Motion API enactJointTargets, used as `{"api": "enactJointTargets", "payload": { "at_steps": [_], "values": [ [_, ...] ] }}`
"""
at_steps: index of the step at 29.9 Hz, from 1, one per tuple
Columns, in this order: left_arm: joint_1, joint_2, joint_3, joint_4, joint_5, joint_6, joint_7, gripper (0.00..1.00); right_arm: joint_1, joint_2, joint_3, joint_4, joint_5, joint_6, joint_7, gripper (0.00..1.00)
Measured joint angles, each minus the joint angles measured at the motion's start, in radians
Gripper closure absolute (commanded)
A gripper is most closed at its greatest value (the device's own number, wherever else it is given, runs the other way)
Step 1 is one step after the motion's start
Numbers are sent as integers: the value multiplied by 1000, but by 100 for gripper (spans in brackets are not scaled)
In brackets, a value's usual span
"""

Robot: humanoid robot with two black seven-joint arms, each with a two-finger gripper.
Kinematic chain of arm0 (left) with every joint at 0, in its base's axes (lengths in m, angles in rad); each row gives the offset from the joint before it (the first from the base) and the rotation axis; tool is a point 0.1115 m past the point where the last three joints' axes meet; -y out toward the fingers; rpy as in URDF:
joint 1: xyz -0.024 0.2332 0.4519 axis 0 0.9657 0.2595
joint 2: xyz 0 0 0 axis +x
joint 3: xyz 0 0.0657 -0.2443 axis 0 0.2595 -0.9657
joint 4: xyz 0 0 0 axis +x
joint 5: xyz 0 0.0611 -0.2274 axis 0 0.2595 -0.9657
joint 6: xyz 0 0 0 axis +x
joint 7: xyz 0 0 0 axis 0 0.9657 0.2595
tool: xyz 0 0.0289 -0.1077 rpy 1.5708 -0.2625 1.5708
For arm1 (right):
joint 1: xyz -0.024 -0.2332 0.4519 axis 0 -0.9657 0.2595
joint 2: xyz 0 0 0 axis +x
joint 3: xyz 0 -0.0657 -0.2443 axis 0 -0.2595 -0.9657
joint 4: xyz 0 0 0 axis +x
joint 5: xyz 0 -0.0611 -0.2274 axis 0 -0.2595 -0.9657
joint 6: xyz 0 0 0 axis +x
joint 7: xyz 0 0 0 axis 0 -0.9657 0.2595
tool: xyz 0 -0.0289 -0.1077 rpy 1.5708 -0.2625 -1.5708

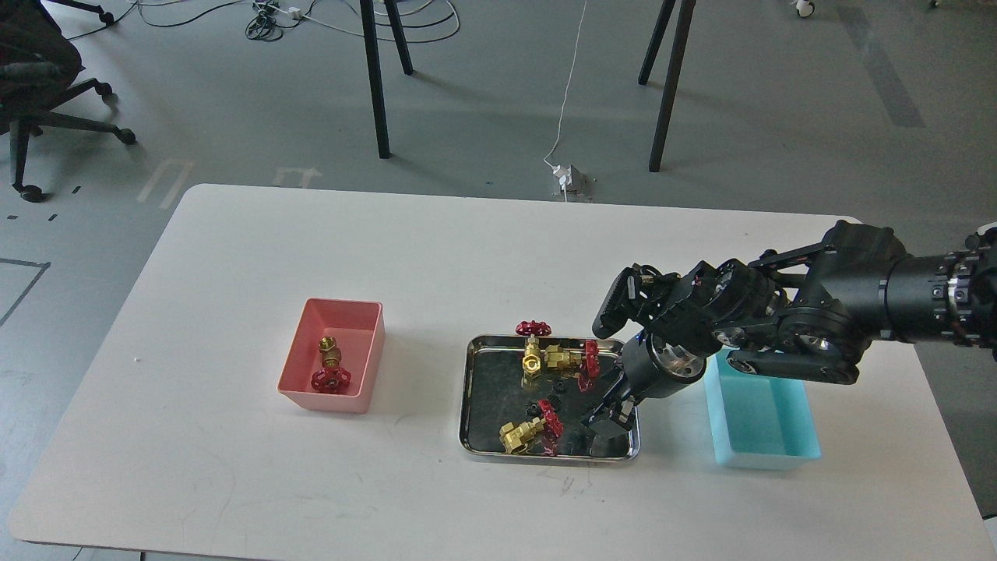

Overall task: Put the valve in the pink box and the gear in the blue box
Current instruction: 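Lower the right gripper into the tray and grasp a small dark gear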

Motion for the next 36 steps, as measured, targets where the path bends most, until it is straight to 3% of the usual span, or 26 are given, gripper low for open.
{"api": "enactJointTargets", "payload": {
  "at_steps": [14, 28, 36],
  "values": [
    [-19, 20, -1, 0, 0, 0, 5, 0, -27, 106, -48, -75, 3, -1, -1, 31],
    [-28, 35, -2, 0, 0, 0, 6, 0, -39, 119, -51, -98, 1, 4, -5, 55],
    [-31, 45, -2, 0, 0, -1, 6, 0, -29, 119, -81, -96, 2, 10, -7, 59]
  ]
}}
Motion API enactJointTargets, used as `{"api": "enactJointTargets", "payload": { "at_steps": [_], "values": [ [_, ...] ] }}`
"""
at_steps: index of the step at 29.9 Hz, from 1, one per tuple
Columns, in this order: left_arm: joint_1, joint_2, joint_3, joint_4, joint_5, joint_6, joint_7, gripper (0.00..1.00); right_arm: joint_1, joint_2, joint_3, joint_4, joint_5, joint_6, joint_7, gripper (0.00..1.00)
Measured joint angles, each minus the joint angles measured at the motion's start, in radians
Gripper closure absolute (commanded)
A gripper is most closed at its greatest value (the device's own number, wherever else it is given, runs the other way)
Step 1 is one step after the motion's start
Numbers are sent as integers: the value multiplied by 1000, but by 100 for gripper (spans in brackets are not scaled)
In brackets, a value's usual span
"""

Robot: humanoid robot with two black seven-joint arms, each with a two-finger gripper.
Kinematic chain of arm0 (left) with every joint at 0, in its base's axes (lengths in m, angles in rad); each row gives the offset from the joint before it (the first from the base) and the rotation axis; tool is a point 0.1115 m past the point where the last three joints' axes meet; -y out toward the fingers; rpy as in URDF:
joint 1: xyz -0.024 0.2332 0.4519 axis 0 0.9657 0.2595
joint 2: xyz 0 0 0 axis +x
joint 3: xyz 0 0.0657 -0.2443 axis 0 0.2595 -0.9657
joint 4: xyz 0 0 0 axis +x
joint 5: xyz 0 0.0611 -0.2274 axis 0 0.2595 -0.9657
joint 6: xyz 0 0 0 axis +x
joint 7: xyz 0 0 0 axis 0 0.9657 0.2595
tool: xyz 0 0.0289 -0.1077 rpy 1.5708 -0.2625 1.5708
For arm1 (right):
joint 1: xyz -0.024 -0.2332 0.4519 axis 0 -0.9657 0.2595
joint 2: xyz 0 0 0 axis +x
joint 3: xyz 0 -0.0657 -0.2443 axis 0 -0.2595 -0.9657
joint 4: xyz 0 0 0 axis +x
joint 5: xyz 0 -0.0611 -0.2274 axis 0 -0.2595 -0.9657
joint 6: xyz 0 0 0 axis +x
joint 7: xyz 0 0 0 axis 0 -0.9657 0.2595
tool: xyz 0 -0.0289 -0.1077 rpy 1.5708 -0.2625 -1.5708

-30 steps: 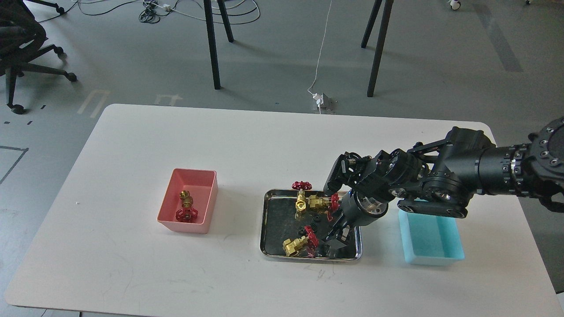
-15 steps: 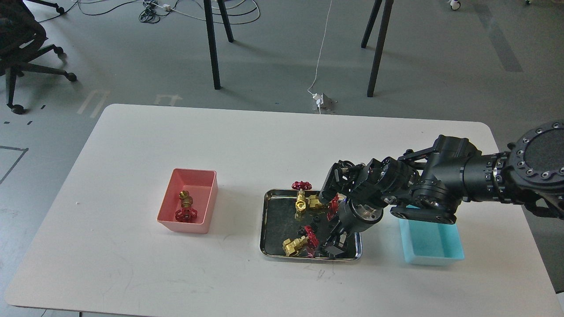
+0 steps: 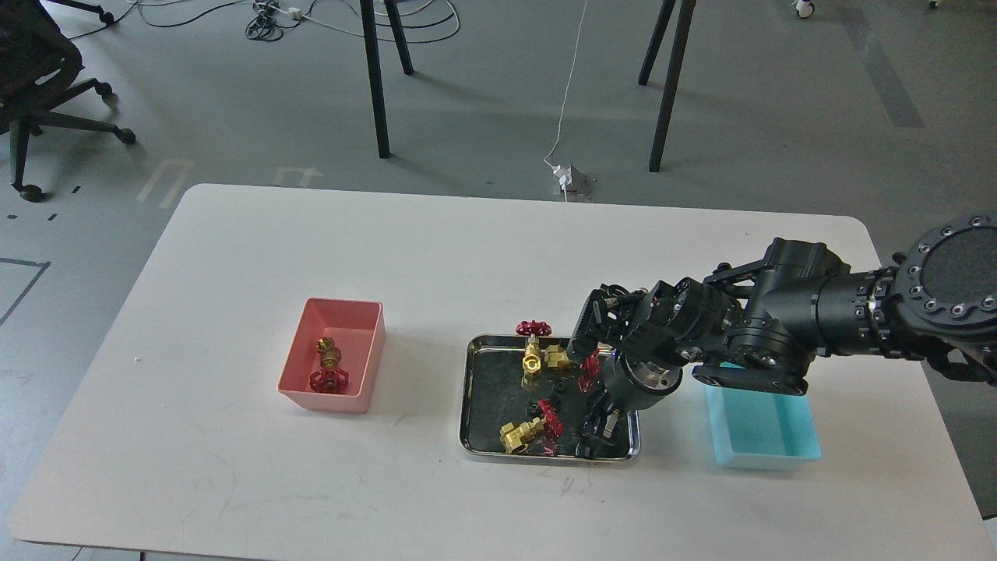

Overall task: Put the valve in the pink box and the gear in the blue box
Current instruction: 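Lower the right gripper into the tray and grasp a small dark gear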

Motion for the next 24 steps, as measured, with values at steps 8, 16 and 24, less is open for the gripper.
{"api": "enactJointTargets", "payload": {
  "at_steps": [8, 16, 24],
  "values": [
    [0, 14, 1, 0, 0, -1, 0, 0, 1, 3, -1, 0, 0, 2, -1, 63],
    [0, 23, 0, 0, 0, -2, 0, 0, 1, 5, -4, -1, -1, 5, -1, 81],
    [0, 25, 0, 0, 0, -1, 0, 0, 22, 1, 1, 8, 17, 6, -4, 88]
  ]
}}
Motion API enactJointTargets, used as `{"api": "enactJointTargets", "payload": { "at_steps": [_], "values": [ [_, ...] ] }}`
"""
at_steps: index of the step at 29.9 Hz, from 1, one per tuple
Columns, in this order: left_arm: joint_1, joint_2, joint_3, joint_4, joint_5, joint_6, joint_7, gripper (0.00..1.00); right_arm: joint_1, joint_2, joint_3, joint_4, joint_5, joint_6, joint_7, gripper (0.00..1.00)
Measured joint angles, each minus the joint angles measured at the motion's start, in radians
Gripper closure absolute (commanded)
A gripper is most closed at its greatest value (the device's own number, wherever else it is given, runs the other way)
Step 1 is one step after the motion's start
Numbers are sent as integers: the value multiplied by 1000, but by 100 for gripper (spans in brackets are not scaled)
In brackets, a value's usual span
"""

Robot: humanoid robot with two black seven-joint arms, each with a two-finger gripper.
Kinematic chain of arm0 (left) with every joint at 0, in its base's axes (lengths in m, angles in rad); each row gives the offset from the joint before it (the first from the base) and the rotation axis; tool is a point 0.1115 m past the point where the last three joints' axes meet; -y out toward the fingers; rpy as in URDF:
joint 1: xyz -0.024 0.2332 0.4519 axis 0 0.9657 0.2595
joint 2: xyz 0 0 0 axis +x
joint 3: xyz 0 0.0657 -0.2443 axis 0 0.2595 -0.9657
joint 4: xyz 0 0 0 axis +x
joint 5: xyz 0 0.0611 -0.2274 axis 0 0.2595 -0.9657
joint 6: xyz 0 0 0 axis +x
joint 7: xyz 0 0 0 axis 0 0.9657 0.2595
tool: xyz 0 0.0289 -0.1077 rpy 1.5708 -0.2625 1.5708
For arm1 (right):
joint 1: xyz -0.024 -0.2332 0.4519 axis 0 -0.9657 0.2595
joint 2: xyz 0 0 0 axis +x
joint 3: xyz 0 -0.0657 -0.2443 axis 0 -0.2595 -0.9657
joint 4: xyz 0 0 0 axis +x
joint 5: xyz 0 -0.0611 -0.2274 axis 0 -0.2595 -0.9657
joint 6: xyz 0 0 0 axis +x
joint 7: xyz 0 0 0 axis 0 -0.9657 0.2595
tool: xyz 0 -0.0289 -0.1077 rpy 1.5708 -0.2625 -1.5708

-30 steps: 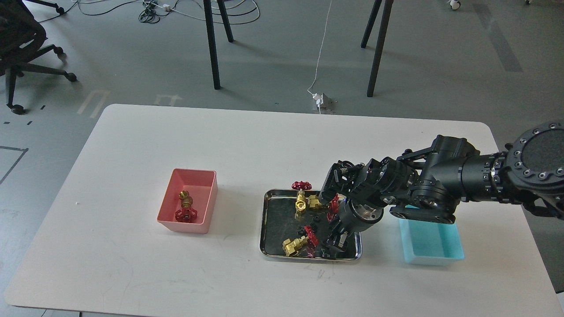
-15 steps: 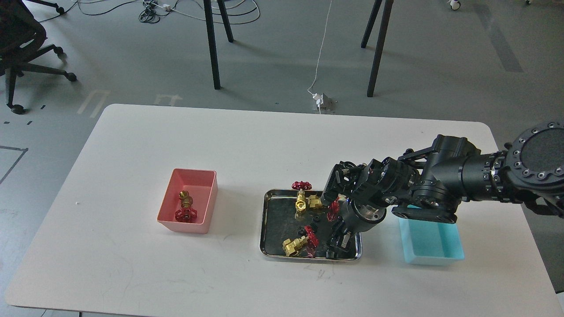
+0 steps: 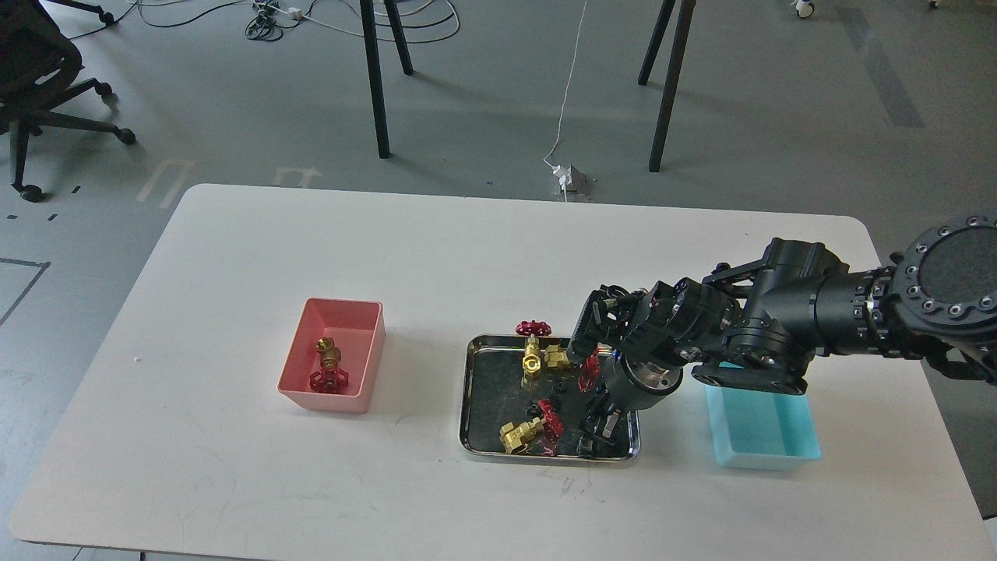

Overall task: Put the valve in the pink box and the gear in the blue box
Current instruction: 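Lower the right gripper into the tray and grasp a small dark gear, then carry the gear to the light-blue box and release it inside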

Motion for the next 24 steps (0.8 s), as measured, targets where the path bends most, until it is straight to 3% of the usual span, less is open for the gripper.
{"api": "enactJointTargets", "payload": {
  "at_steps": [6, 13, 19, 24],
  "values": [
    [0, 11, 1, 0, 0, -1, 0, 0, 134, -116, 13, 146, 106, 5, 5, 88],
    [0, 13, 7, 0, 1, -9, 0, 0, 273, -424, 13, 382, 177, 35, 5, 87],
    [1, 14, 4, 0, 1, -9, 0, 0, 238, -698, 5, 464, 173, 47, 5, 87],
    [0, 15, 1, 0, 2, -7, 0, 0, 138, -796, 12, 457, 159, 47, 4, 85]
  ]
}}
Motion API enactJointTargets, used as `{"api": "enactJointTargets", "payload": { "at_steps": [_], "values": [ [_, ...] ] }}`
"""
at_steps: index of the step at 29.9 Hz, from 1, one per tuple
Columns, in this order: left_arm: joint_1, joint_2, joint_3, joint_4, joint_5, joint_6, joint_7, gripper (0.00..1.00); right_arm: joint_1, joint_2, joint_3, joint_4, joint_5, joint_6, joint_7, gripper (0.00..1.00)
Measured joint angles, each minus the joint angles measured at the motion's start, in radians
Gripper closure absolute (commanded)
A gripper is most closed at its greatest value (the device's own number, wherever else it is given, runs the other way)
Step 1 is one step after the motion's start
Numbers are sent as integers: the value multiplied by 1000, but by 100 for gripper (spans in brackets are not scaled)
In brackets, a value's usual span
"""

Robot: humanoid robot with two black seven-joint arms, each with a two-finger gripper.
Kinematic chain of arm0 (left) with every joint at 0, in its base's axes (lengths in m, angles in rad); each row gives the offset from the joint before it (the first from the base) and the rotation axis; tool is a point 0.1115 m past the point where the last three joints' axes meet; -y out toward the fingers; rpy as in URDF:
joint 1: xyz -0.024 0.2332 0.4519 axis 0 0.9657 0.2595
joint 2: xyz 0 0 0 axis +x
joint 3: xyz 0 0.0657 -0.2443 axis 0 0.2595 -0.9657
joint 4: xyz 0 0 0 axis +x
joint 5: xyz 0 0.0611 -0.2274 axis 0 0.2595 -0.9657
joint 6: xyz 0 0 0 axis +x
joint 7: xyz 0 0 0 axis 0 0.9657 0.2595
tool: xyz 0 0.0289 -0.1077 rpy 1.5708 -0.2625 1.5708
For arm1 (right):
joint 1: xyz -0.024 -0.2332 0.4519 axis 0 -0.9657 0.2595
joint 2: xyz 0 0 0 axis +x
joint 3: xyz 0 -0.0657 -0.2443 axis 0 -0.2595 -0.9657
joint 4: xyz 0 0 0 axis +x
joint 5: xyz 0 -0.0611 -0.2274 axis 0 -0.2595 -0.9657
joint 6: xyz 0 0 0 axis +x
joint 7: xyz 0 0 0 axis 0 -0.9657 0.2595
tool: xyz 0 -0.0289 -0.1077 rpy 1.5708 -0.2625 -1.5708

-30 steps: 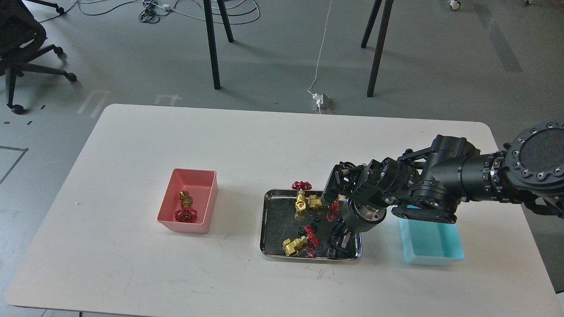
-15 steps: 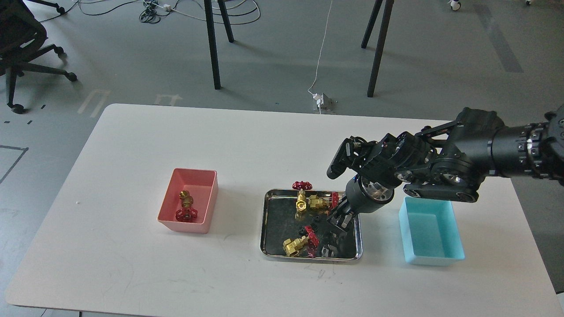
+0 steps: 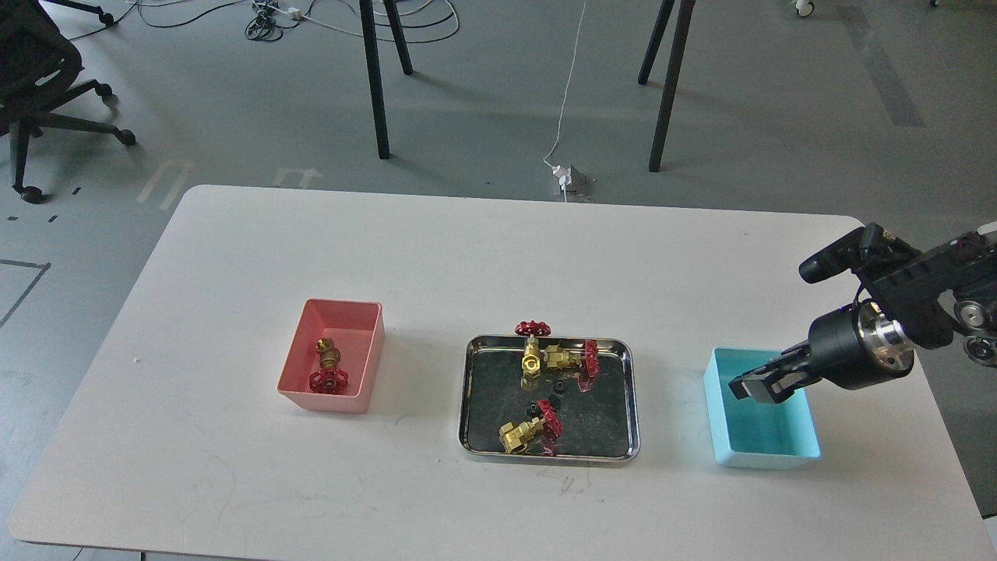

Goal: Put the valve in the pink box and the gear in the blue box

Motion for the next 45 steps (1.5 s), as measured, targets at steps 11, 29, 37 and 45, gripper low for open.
{"api": "enactJointTargets", "payload": {
  "at_steps": [11, 29, 37, 45],
  "values": [
    [-13, 0, 1, 0, 0, 1, 0, 0, -171, -1, 118, -125, 1, -11, -2, 26],
    [-21, -24, 16, -6, 14, 9, 21, 0, -207, -105, 727, -189, 781, -82, -58, 8],
    [-41, -155, 27, 29, 18, 5, 176, 0, -206, 48, 872, -362, 1125, -394, -190, 8],
    [-43, -240, 32, 41, 16, 8, 184, 0, -186, 289, 918, -746, 1181, -564, -234, 8]
  ]
}}
